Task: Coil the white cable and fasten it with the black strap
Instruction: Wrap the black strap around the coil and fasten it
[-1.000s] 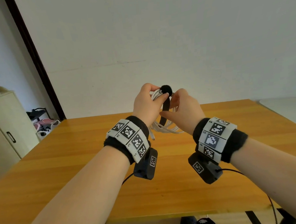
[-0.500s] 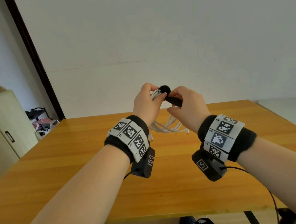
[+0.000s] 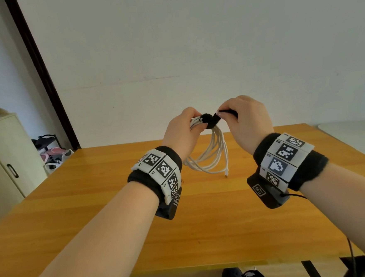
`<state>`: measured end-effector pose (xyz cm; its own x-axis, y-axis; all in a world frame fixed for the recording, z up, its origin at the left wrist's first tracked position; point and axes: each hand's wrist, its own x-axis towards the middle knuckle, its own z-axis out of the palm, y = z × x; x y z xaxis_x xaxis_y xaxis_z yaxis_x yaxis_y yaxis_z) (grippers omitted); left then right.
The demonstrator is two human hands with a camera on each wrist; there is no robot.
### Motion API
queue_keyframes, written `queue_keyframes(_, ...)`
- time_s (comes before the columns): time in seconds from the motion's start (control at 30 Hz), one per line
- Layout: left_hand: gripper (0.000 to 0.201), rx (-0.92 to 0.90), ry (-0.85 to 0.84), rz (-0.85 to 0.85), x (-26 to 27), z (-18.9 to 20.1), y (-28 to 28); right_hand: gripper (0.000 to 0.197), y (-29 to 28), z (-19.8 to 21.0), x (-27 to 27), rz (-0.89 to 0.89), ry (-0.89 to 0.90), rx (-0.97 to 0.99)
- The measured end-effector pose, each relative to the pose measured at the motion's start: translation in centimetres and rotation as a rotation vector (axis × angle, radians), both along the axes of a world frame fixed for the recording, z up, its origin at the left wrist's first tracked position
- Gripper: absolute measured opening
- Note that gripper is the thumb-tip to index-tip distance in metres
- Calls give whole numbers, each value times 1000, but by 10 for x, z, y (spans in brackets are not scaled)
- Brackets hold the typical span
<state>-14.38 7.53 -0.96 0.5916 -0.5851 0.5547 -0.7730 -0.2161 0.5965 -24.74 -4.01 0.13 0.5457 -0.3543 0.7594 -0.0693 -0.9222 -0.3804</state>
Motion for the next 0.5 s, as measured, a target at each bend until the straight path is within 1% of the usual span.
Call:
queue_keyframes(0.13,18,16,11,-61,-3,4,1,18,-10,9,8,2,33,14)
queue_keyframes(0.23,16,7,33,-97,-4,7,2,17,-13,14,11,46,69,66)
queue_keyframes(0.4,14,-31,90,-143,-6,11,6,16,-14,15,12,161,24,316)
queue_keyframes(0.5,23,-49,87,-139,-9,10,6,20,-15,14,13,204,17,473)
